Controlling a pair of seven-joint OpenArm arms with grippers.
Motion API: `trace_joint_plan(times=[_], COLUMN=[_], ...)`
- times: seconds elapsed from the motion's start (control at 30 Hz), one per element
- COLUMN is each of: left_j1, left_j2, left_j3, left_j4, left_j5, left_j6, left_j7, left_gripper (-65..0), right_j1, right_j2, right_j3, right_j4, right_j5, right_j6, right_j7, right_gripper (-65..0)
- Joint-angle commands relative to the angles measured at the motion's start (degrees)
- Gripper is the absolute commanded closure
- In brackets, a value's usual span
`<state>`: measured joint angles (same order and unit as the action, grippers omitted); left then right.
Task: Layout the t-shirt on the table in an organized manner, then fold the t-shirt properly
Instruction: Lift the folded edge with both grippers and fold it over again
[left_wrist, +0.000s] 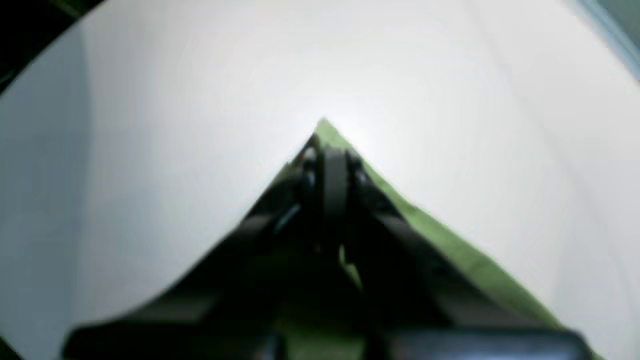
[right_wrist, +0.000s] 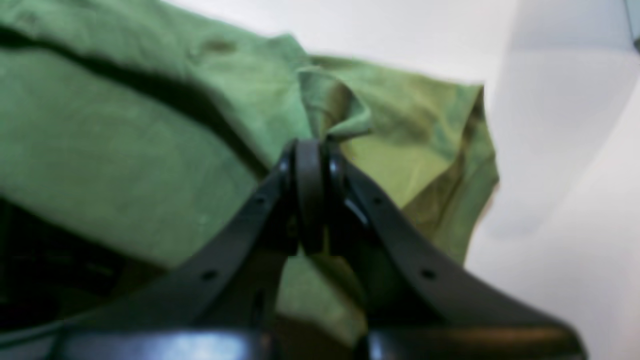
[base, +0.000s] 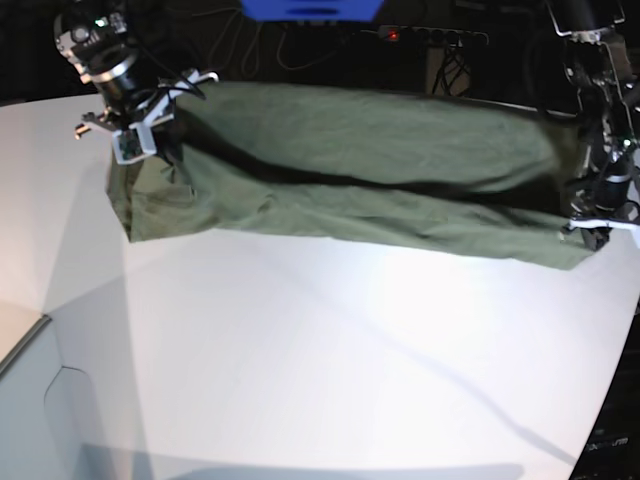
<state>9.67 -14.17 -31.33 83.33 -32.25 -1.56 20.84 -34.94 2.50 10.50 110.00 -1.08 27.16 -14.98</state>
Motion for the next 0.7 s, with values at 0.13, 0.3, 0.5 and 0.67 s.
trace_joint_plan(times=[0.13, 0.3, 0.5, 0.67], left_j1=[0.2, 1.1, 4.1, 6.5], left_j2=[0.1, 0.2, 0.3, 1.1], left_j3=[-2.5, -2.5, -2.4, -2.4], left_j4=[2.8, 3.9, 3.5, 3.8], left_j5=[-0.1, -0.1, -0.1, -0.1], left_j6=[-0.1, -0.1, -0.1, -0.1], left_j7=[-1.5, -1.5, -1.5, -1.5], left_gripper=[0.0, 0.0, 0.0, 0.0], right_j1=[-4.2, -5.9, -6.3, -8.5], right_j2=[-0.1, -0.1, 0.0, 0.3], right_j3=[0.3, 0.3, 0.4, 0.4], right_j4=[3.5, 4.3, 3.9, 4.0], right_j5=[0.8, 0.8, 0.8, 0.7], right_j6=[-0.3, -0.3, -0.3, -0.3], right_j7=[2.8, 2.9, 2.9, 2.9], right_gripper=[0.0, 0.0, 0.0, 0.0])
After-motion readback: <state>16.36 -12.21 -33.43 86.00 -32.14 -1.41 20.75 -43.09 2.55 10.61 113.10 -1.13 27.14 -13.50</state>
